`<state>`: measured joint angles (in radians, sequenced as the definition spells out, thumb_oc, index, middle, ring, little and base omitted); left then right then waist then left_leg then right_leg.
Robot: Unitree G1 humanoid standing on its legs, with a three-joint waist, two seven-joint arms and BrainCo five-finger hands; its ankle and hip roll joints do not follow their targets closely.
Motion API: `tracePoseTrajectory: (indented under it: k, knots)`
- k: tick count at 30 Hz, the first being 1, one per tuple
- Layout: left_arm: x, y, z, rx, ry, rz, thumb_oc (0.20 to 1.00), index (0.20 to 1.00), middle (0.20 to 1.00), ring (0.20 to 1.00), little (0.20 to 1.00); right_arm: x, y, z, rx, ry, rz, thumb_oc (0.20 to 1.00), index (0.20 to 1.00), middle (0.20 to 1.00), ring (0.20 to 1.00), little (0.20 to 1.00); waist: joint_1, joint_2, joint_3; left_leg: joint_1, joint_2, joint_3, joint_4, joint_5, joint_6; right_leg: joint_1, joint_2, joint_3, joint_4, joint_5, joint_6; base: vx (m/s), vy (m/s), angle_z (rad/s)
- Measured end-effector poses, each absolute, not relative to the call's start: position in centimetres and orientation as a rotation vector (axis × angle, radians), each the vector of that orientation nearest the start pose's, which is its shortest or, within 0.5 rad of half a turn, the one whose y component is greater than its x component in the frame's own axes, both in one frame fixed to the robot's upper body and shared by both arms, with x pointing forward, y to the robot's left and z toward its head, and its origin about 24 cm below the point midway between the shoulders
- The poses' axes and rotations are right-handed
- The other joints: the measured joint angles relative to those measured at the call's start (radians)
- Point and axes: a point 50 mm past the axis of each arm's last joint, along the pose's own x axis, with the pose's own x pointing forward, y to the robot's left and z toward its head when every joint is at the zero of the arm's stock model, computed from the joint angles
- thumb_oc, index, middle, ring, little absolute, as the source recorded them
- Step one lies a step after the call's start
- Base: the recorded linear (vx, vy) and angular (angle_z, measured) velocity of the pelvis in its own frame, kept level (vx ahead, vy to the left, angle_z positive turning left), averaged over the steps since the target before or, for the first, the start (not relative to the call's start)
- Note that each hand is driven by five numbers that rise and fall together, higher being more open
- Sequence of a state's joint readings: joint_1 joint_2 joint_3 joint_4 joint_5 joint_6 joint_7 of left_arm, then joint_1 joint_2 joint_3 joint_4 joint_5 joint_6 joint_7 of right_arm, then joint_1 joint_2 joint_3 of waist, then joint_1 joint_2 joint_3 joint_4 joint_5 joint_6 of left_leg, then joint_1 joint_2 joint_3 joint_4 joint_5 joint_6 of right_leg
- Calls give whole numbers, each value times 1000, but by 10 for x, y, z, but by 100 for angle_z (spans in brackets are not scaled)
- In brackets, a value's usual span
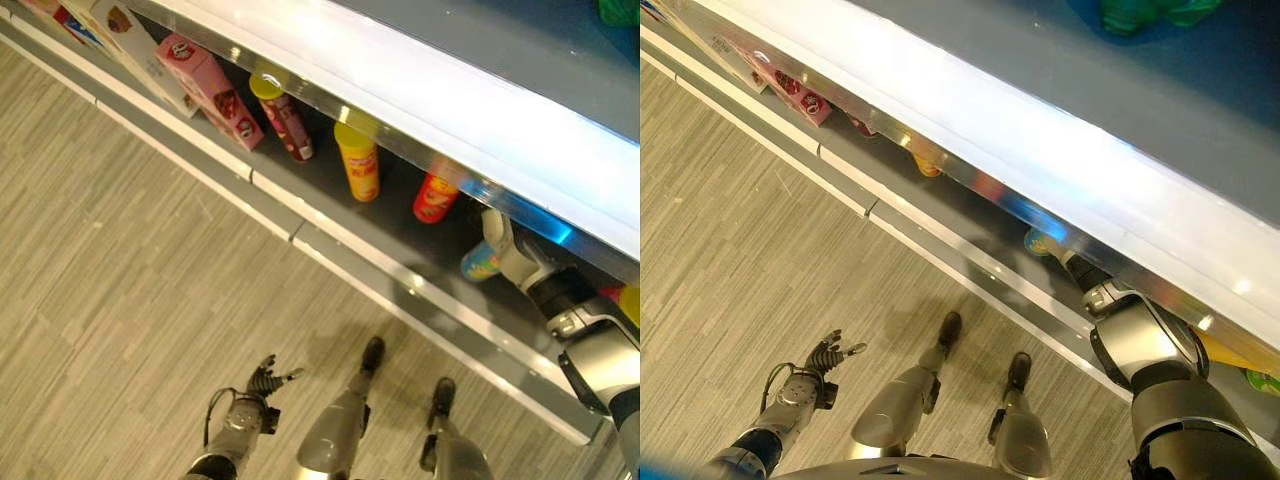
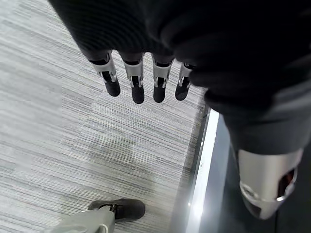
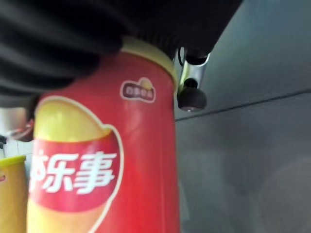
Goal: Put the goods on the table back onto the shelves and tidy them up.
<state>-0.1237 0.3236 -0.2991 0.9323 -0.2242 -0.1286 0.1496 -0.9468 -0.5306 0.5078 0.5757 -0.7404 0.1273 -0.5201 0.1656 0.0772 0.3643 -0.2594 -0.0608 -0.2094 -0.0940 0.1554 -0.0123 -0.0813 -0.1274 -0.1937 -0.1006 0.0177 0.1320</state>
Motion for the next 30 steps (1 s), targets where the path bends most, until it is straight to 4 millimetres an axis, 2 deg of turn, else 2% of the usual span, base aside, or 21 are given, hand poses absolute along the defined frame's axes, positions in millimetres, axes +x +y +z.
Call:
tracePoseTrajectory:
  k: [3,16,26,30]
  knots:
    - [204,224,-102,287,683,90,1000,1000,1000,1000,1000,384,-156,213,-1427,-650,-365,200,200,200,200,200,-1,0,0,0,2,1,0,1,0,0,2,2,0,0,0,0,0,0]
    - [204,224,-102,286,684,98,1000,1000,1000,1000,1000,381,-128,210,-1358,-703,-308,200,200,200,200,200,-23,-15,9,1,2,2,0,2,-1,0,2,5,0,0,0,0,0,0]
    - [217,222,-95,295,647,103,1000,1000,1000,1000,1000,381,-129,211,-1361,-703,-309,200,200,200,200,200,-24,-15,9,1,2,3,0,2,0,0,1,5,0,0,0,0,0,0]
    - [215,224,-97,299,662,108,1000,1000,1000,1000,1000,381,-133,212,-1374,-698,-317,200,200,200,200,200,-25,-15,9,2,3,5,0,2,0,0,2,7,0,0,0,0,0,0]
